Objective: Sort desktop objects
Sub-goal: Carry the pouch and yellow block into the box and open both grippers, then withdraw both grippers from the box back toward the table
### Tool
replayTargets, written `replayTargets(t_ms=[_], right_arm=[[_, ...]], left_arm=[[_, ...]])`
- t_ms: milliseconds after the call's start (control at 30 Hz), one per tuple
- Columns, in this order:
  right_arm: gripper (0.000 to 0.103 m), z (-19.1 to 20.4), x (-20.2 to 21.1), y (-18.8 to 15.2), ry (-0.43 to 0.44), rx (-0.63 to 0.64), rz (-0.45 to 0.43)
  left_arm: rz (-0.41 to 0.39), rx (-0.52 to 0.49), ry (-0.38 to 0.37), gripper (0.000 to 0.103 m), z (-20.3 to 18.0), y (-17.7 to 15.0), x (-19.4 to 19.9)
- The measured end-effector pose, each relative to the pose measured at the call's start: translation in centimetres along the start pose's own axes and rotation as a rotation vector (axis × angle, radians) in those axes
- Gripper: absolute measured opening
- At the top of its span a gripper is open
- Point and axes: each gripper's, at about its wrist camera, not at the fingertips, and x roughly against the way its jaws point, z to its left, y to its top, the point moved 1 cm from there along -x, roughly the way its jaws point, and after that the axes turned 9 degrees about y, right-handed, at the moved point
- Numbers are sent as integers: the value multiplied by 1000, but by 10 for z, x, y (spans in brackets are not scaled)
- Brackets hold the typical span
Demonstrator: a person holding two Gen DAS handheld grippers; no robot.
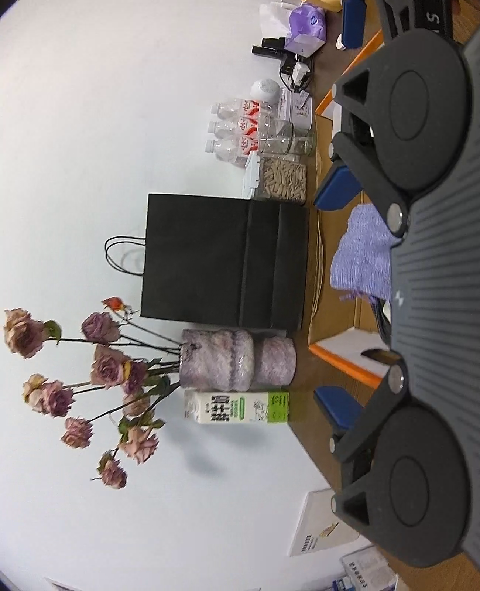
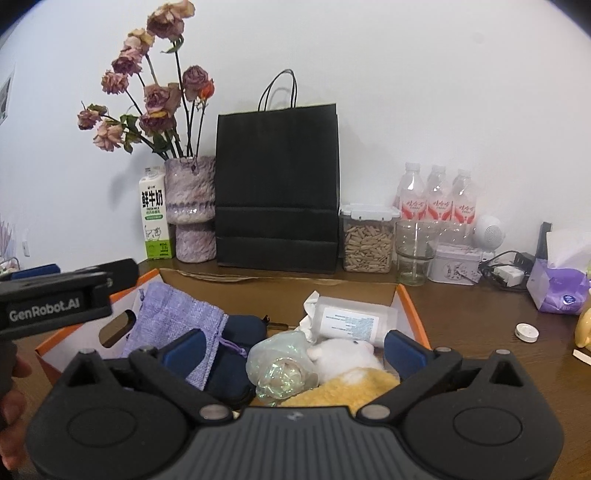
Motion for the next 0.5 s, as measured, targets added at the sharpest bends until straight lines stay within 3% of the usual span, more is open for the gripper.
replayTargets(t_ms=[300, 500], right_arm=[[103, 10, 32, -1, 18, 41, -14], [103, 15, 55, -11, 34, 44, 9]], left_arm=[[6, -34, -13, 103, 18, 10, 33], [59, -61, -42, 103, 32, 1, 57]])
